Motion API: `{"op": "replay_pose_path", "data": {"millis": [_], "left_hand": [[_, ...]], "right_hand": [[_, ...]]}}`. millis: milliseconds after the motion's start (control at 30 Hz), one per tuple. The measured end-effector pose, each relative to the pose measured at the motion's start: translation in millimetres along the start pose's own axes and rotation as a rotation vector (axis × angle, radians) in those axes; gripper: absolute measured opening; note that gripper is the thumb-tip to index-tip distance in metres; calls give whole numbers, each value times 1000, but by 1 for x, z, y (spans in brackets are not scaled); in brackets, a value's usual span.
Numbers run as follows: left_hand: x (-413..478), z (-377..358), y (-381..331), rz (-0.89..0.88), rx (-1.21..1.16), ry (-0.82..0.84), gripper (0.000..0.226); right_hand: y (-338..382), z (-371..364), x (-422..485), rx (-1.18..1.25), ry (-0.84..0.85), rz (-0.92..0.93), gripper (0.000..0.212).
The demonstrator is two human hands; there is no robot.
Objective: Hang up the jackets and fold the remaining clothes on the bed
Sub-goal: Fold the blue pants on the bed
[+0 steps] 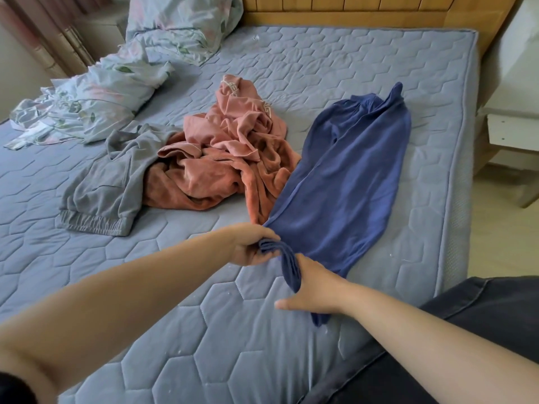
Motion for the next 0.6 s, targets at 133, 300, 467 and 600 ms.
{"op": "replay_pose_path", "data": {"millis": [133,300,467,600], "left_hand": [[-8,-12,-28,-68,-90,-15,24],[-25,2,-59,-282,25,-127,17],[-51,-16,-82,-477,244,9,17],[-74,-47,-117,-847,1213,-211,69]], "right_hand": [[9,56,-9,226,-396,39,21],[7,111,-19,209,-560,58,27],[9,138,-10,235,-476,95,21],[17,168,-11,245,-475,55,18]]}}
Point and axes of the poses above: each hand's wrist, its own x-axis towards the middle knuckle, its own z-axis out of the back of the hand, y = z × x, the point moved 10 cm from there along x, towards the middle knuckle, and after that the axes turned 3 degrees about z, right-handed, at the moved point
